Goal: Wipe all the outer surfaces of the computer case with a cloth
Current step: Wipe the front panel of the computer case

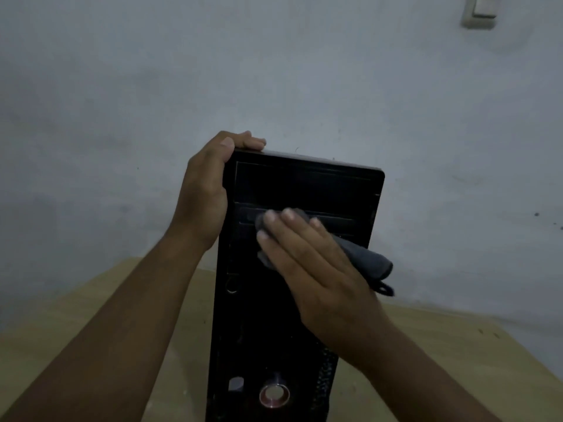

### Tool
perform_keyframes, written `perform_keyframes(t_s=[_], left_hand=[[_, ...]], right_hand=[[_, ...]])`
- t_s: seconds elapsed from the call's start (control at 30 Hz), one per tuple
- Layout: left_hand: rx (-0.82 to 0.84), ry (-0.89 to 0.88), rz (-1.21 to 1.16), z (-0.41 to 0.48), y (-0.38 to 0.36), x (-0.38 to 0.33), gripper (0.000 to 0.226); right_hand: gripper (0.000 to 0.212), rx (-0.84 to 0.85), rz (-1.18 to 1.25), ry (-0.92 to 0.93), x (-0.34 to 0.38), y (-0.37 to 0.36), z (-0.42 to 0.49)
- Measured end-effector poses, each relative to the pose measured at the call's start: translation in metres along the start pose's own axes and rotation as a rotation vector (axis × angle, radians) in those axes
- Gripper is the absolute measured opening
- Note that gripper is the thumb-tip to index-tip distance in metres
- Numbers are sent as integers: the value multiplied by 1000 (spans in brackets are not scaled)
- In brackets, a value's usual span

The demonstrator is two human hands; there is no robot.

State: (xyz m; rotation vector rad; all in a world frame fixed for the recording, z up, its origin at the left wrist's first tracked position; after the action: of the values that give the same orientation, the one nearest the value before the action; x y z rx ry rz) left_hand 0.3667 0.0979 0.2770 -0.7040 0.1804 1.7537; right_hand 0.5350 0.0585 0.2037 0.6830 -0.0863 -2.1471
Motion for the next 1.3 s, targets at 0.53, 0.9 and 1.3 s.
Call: perform_keyframes(t_s=[0.53,0.9,1.3], left_hand=[[-58,23,59,-3,0,-9,37],[-79,126,-138,-7,-4,-6,38],[-29,165,-280,-10,-8,-8,54]], right_hand=[[38,-95,23,-50,1,0,8],[42,-364,47,-375,-26,20,46],[35,-6,7,140,-3,1,16]])
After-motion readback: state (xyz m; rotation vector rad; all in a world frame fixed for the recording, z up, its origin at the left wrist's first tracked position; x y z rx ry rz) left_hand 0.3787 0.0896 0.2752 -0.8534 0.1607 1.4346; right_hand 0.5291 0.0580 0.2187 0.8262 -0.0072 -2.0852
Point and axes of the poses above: each hand's wrist, its own z-axis towards the middle knuckle, its own y-axis out of the back of the hand, x = y × z, the point moved 7 cm from there along z, towards the middle knuckle, and after that the axes turned 10 degrees about -x, right-handed, at the moved point
